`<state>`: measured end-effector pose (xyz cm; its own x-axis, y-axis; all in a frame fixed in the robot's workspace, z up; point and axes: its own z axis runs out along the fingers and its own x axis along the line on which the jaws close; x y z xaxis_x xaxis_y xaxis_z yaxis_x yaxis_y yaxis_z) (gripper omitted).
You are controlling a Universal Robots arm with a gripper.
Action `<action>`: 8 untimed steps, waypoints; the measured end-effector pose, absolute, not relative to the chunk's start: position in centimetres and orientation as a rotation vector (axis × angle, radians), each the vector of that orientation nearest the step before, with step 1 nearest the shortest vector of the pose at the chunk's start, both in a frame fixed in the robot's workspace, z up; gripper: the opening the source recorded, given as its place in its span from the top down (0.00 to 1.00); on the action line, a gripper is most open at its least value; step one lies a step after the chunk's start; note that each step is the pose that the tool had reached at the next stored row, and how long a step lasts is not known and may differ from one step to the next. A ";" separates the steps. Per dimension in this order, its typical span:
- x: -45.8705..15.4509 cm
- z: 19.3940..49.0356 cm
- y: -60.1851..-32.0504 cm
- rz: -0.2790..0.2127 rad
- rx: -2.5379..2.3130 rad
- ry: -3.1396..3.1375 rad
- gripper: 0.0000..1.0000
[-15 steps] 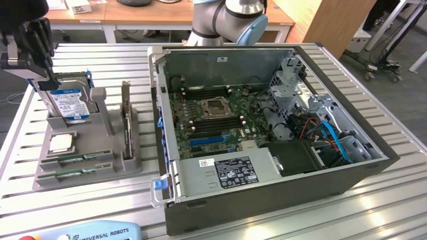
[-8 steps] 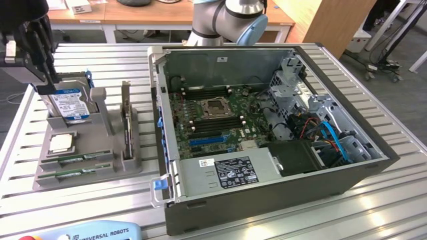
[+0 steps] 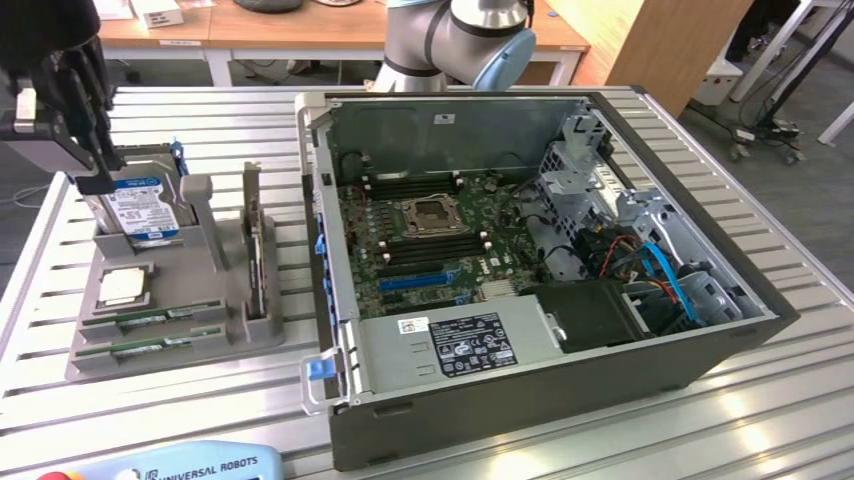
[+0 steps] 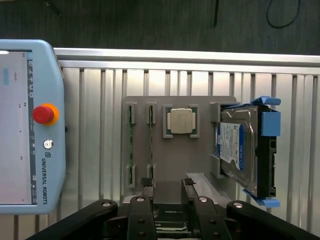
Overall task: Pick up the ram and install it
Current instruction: 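Pick up the ram and move it above insertion slot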
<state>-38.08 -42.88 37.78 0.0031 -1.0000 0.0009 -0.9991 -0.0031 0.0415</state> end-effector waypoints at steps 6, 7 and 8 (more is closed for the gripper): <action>-38.1 36.7 -42.9 -0.045 2.203 -2.196 0.64; -38.1 36.5 -42.9 -0.045 2.204 -2.196 0.64; -38.1 36.3 -42.9 -0.045 2.204 -2.196 0.64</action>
<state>-38.08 -42.88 36.33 0.0035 -1.0000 0.0010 -0.9991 -0.0035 0.0416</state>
